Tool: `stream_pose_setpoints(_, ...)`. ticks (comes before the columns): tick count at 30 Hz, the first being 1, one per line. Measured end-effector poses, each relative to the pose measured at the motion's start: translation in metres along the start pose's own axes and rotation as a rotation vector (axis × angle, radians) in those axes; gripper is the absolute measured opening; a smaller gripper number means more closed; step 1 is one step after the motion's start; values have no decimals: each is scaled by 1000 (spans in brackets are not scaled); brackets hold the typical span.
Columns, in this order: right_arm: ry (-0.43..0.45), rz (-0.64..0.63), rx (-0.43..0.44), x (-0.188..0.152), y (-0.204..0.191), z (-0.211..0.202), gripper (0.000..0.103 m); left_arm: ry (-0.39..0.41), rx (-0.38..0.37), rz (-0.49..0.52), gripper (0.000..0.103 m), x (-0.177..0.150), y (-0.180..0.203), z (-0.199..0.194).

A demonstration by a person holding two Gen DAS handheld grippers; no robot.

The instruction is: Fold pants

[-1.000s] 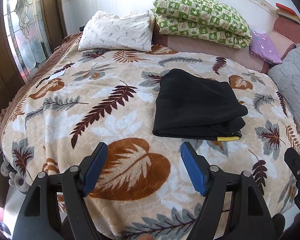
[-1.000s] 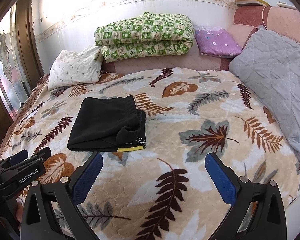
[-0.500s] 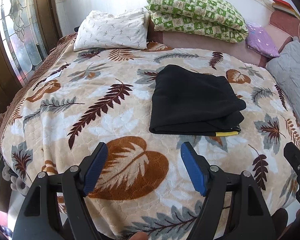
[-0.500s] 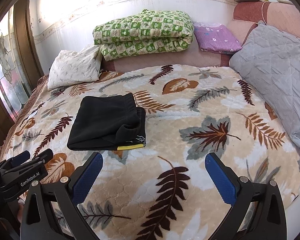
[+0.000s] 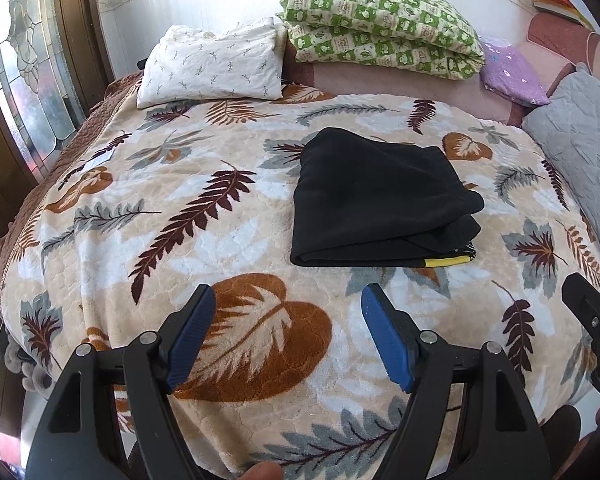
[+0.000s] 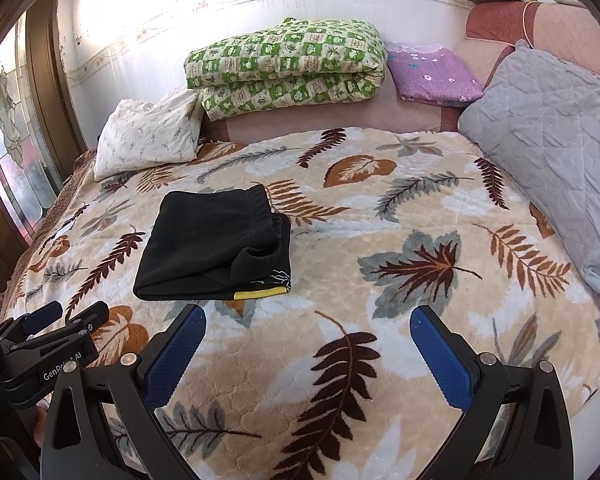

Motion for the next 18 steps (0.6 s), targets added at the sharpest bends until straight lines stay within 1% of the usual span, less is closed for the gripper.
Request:
stream_pose_setpoints(15, -10, 2, -8, -1, 3, 3, 103, -15, -7, 18, 75, 0, 0, 3)
stream_pose_setpoints(18, -9, -3, -6, -1, 3, 4, 103, -13, 8, 32, 75, 1, -1, 4)
Point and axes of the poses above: each gripper's, at about its wrist camera, not at the fingertips, and z roughly the way its jaws point, y to its right, x to its top, the point moved 5 cm from there along z, roughly the way its jaws point, and after that the axes turned 2 degrees about x, right-handed, at the moved point
